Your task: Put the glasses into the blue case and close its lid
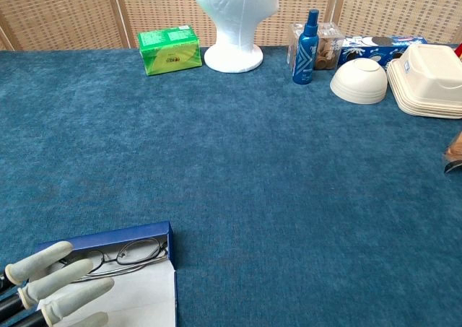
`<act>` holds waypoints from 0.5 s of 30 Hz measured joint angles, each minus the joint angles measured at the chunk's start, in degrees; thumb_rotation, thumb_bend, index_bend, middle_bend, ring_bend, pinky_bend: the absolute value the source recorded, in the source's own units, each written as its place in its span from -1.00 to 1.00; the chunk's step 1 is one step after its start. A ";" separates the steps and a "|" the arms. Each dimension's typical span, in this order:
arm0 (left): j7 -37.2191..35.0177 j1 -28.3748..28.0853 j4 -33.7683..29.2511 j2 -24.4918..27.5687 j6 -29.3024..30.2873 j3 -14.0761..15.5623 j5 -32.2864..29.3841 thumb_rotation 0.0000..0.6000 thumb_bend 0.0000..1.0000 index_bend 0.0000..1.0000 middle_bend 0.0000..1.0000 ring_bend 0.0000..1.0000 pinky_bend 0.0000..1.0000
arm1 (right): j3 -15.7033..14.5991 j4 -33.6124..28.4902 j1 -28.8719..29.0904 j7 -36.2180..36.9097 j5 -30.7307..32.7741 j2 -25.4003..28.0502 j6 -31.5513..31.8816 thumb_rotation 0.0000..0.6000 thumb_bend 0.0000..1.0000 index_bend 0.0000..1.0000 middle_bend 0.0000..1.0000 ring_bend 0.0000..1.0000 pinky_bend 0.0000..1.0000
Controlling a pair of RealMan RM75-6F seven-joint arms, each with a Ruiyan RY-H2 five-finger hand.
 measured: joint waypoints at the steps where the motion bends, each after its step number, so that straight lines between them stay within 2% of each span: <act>1: -0.49 0.07 0.04 -0.11 0.21 0.00 -0.11 1.00 -0.55 -0.64 -0.88 -1.00 -1.00 | 0.00 0.06 -0.08 0.01 0.02 -0.01 0.05 0.56 -0.56 -1.00 -0.76 -1.00 -0.66; 6: -2.16 0.29 0.09 -0.48 1.09 -0.16 -0.63 1.00 -0.53 -0.52 -0.82 -1.00 -1.00 | -0.08 0.10 -0.21 -0.13 -0.05 -0.06 -0.06 0.56 -0.56 -1.00 -0.76 -1.00 -0.65; 15: -4.97 0.48 -0.66 -0.96 1.23 -0.21 -1.66 1.00 -0.37 -0.28 -0.73 -1.00 -1.00 | -0.14 0.09 -0.34 -0.20 -0.04 0.01 -0.33 0.56 -0.56 -1.00 -0.76 -1.00 -0.64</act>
